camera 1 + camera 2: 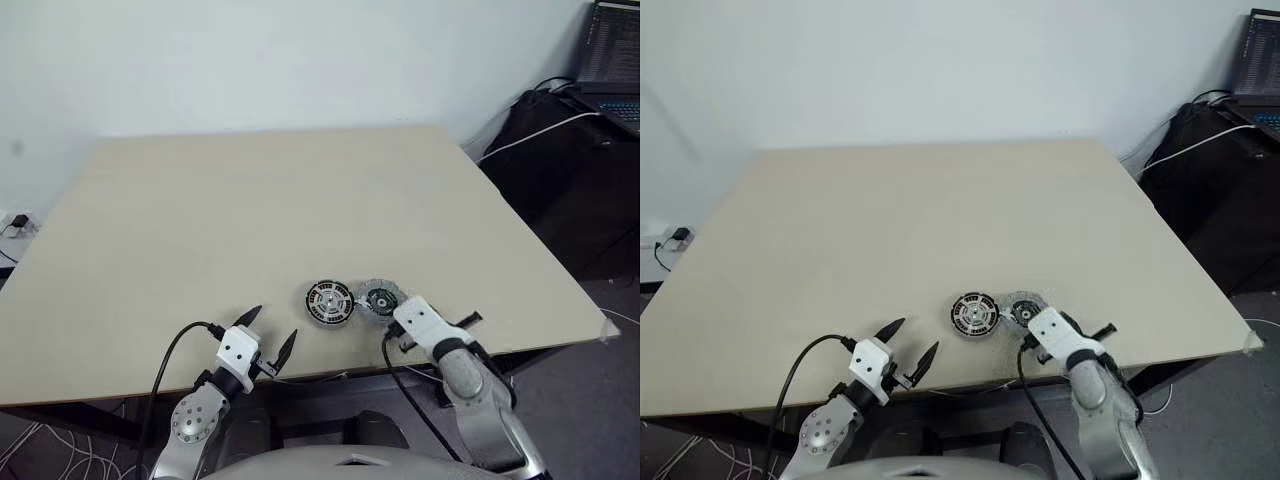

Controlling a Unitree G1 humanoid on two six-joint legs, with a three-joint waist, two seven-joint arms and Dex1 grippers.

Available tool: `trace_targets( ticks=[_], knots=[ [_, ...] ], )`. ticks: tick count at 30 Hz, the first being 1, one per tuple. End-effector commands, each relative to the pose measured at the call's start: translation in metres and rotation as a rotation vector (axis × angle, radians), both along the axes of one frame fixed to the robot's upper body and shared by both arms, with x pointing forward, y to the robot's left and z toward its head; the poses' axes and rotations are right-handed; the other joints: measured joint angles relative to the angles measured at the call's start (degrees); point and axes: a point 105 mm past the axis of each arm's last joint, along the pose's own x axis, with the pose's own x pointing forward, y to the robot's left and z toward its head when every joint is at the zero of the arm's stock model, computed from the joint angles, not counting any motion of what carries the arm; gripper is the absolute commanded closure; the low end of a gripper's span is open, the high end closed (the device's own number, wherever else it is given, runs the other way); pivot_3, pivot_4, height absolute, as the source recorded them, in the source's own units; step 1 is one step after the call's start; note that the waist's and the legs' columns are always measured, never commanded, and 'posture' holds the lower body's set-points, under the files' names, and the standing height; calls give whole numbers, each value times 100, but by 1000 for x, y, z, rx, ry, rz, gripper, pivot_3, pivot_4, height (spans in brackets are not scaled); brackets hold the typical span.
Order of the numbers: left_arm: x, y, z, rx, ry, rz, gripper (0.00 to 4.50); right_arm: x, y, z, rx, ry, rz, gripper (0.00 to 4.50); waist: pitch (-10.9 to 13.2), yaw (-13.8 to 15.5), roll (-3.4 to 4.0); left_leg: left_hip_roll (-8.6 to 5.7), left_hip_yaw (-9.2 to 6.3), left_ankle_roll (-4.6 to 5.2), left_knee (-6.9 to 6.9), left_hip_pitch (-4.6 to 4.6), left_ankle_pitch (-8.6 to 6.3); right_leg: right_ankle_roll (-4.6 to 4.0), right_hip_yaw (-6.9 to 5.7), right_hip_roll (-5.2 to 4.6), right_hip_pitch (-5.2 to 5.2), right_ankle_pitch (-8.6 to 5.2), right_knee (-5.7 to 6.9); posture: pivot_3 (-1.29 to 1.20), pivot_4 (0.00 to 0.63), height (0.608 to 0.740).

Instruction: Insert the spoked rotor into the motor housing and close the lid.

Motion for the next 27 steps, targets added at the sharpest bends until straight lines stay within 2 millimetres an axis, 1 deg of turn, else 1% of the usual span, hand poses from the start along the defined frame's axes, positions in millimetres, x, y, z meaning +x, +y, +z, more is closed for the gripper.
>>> trace_targets(
  ticks=[1,4,6,10,14,17,22,23,27],
  knots=[
    [6,-8,18,-8,-63,-43,175,-4,-7,-4,-9,-15,-45,4493,1,-7,2,0,-1,0,1,0,0,0,0,0,1,0,1,0,0,740],
    [6,-9,21,-12,-64,-50,865,-7,-8,-12,34,-13,-69,4500,0,-34,4,1,-3,0,-1,2,0,0,1,-1,2,0,2,0,0,740],
    [6,-10,23,-14,-64,-53,1616,-5,-9,-16,74,-29,-81,4500,0,-39,4,2,-7,0,-2,2,0,0,1,1,3,0,2,0,0,740],
    [6,-13,25,-18,-62,-61,2860,2,-10,-21,154,-93,-79,4500,0,-81,1,4,-10,0,-5,2,-1,0,1,3,4,0,-5,0,0,740],
    [5,-14,26,-15,-59,-57,4174,7,-1,-20,229,-141,-48,4500,1,-119,1,5,-12,0,-8,2,-1,0,4,4,4,0,-13,0,0,740],
    [6,-14,26,-12,-56,-48,4174,13,11,-14,292,-182,-6,4500,2,-127,4,12,-12,0,-9,5,-1,0,14,4,3,0,-13,0,0,740],
    [7,-13,27,-12,-54,-35,4174,19,32,0,380,-236,83,4500,12,-110,28,16,-13,-1,-18,18,-1,0,14,4,2,0,-8,0,0,740],
    [7,-13,27,-13,-53,-33,4174,20,34,4,385,-249,98,4500,12,-100,28,14,-13,-1,-20,21,-1,0,14,4,2,0,-8,0,0,740],
    [7,-13,28,-15,-50,-27,4174,25,32,14,430,-279,109,4500,13,-71,27,-4,-13,-5,-21,26,-2,0,13,6,3,0,-3,0,0,740]
  ],
)
